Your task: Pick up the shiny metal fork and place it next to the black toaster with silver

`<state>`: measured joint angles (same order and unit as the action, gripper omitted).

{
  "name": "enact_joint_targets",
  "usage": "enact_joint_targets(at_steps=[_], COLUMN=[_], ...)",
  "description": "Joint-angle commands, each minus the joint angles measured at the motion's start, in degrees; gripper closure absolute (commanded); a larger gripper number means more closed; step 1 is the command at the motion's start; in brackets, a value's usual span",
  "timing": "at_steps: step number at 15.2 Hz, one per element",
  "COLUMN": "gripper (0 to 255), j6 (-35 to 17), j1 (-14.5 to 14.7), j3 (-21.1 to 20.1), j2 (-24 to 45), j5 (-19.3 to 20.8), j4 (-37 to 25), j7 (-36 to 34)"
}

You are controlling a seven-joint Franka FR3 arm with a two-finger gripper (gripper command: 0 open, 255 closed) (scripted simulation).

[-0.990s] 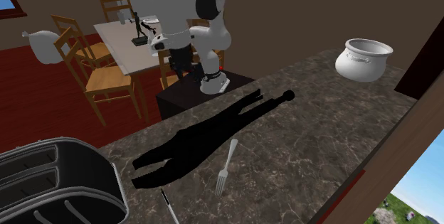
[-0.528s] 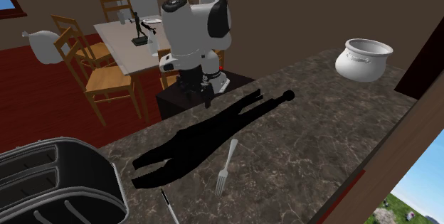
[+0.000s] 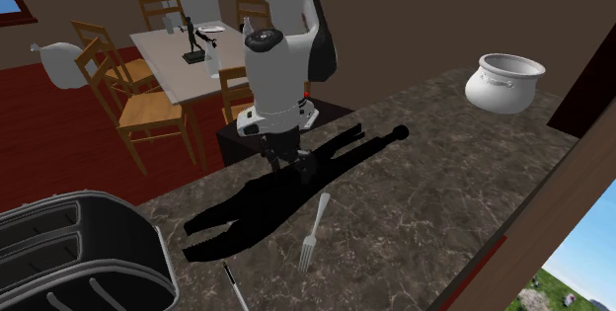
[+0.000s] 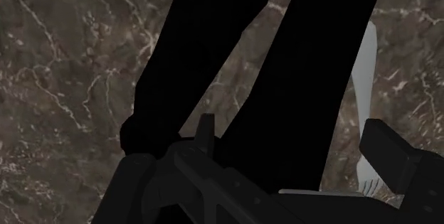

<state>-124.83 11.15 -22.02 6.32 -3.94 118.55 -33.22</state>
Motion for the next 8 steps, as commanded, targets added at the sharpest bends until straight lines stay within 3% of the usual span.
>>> enact_joint_targets(at_steps=[1, 8], gripper=[0, 0], j6=[-0.64, -0.43], j1=[1.08, 6.98], j3=[-0.27, 0.58], j2=[4.78, 20.05], j5=[2.41, 9.53], j4=[-4.38, -20.65], j7=[-2.32, -8.88])
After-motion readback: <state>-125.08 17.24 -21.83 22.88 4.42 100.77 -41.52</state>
